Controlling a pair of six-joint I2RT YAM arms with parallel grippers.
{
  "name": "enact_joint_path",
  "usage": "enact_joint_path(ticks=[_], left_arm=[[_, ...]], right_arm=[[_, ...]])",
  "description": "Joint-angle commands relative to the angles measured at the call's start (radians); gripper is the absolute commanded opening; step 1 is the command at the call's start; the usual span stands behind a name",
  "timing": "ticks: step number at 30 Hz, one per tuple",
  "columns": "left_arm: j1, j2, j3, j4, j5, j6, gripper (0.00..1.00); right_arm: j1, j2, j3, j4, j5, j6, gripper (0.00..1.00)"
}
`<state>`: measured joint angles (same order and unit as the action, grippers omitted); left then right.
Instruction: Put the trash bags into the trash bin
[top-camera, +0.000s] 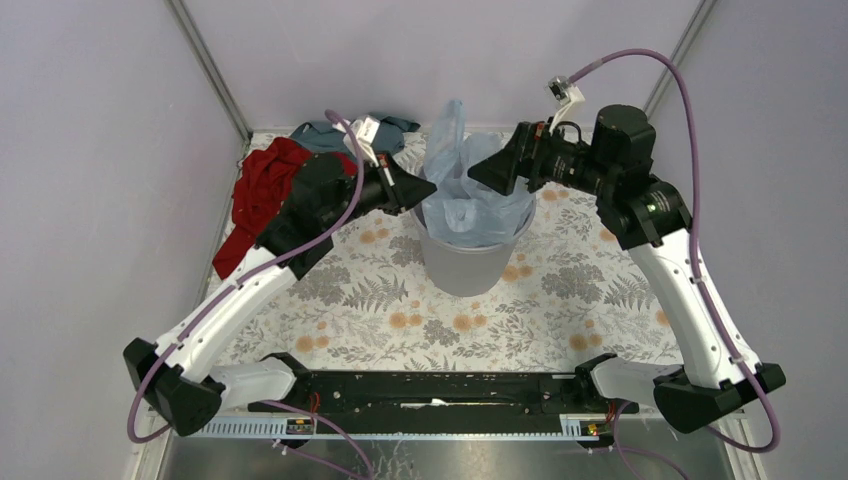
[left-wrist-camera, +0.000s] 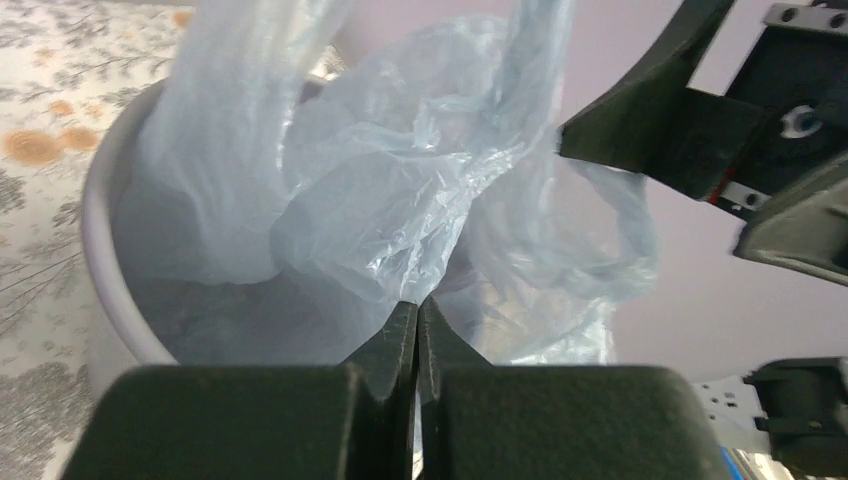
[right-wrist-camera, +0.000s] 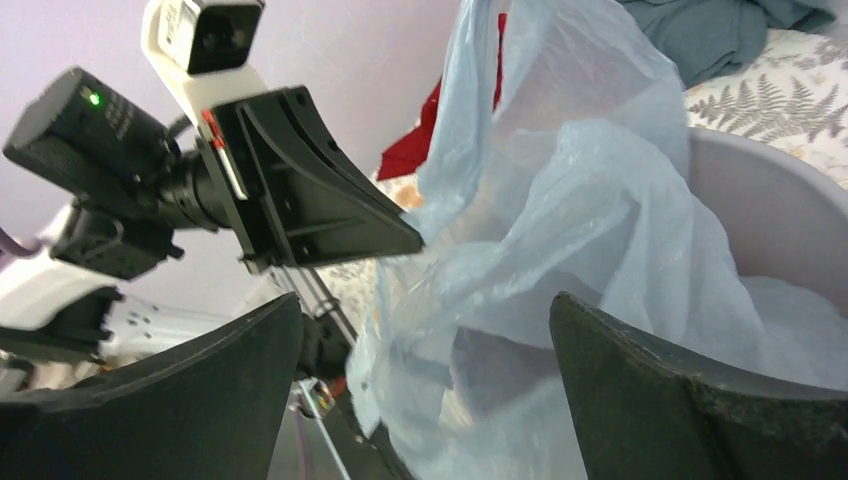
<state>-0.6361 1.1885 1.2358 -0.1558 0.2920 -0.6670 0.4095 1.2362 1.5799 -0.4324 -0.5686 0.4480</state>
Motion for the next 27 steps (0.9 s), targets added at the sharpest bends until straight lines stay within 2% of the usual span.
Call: enact_joint_path(ticks=[1, 6, 10, 12, 17, 22, 25, 26, 27], left_arm=[[0.013, -0.102, -0.107, 0.259, 0.061, -0.082, 0.00], [0.021, -0.159, -0.246, 0.445, 0.070, -0.185, 0.00], [0.023, -0.156, -0.277, 0.504, 0.092, -0.241, 0.00], [0.023, -0.146, -0.276, 0.514, 0.104, -0.251, 0.00], [0.023, -0.162, -0.287, 0.509, 0.101, -0.247, 0.00], [0.023, -0.187, -0.353, 0.573, 0.104, -0.288, 0.00], [0.023, -0.187, -0.374, 0.605, 0.115, -0.310, 0.00], [0.023, -0.188, -0.377, 0.606, 0.115, -0.312, 0.00], [0.023, -0.190, -0.382, 0.611, 0.115, -0.313, 0.00]], right_arm=[[0.003, -0.068, 0.053, -0.128, -0.018, -0.247, 1.00], [0.041, -0.043, 0.151, -0.266, 0.065, -0.432, 0.98], [0.248, -0.039, 0.194, -0.305, 0.339, -0.581, 0.98], [0.315, -0.011, 0.235, -0.327, 0.404, -0.620, 0.94], [0.378, 0.082, 0.325, -0.379, 0.596, -0.663, 0.83], [0.495, 0.196, 0.399, -0.452, 0.800, -0.729, 0.78], [0.517, 0.258, 0.439, -0.433, 0.940, -0.657, 0.63], [0.517, 0.273, 0.434, -0.415, 0.993, -0.609, 0.60], [0.519, 0.284, 0.417, -0.401, 1.021, -0.567, 0.63]])
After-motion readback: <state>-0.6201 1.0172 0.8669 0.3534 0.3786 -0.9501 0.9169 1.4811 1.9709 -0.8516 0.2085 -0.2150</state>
